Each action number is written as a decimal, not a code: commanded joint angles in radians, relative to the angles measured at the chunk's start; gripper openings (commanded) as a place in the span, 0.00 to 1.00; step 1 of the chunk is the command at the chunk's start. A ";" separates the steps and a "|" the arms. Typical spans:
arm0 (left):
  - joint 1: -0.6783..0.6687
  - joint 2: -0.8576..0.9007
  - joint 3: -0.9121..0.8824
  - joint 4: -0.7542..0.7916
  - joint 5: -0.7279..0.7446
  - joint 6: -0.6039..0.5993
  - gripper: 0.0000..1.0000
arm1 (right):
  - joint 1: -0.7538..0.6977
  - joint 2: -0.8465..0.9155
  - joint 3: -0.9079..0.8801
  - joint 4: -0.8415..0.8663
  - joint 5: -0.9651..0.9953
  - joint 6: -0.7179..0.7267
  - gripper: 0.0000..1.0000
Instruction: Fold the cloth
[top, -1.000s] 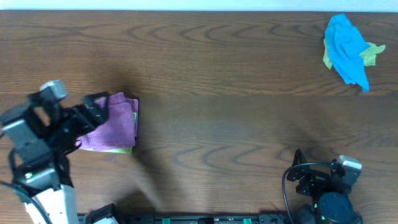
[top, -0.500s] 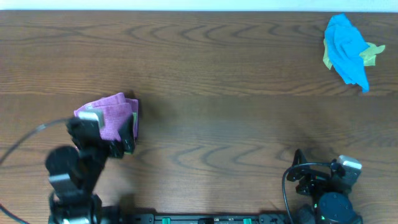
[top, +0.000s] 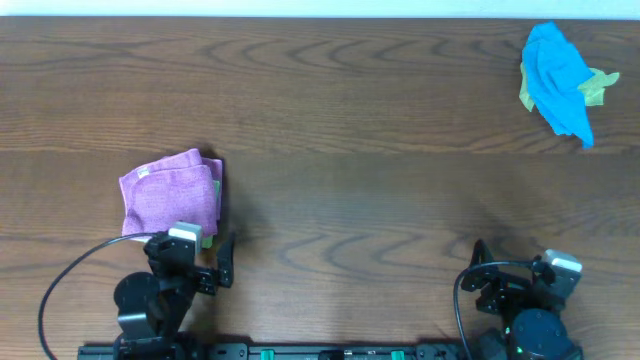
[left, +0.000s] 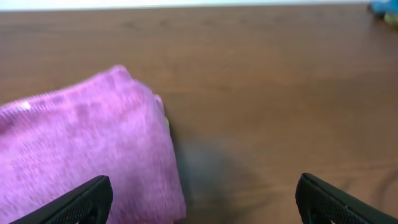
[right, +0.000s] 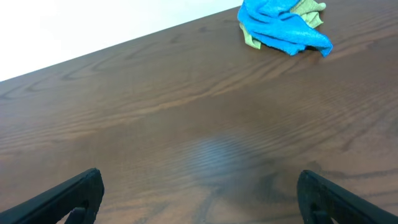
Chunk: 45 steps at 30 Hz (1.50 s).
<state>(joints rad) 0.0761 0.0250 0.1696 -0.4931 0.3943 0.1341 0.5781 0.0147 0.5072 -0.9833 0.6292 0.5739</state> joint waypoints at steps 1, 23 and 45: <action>-0.017 -0.022 -0.021 -0.030 0.000 0.076 0.95 | -0.007 -0.006 -0.006 -0.002 0.018 0.013 0.99; -0.164 -0.022 -0.023 -0.064 -0.353 -0.019 0.95 | -0.007 -0.006 -0.006 -0.002 0.018 0.013 0.99; -0.164 -0.022 -0.021 -0.077 -0.401 -0.019 0.95 | -0.007 -0.006 -0.006 -0.002 0.018 0.013 0.99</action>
<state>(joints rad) -0.0826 0.0128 0.1574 -0.5671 0.0147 0.1268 0.5781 0.0147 0.5072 -0.9833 0.6292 0.5739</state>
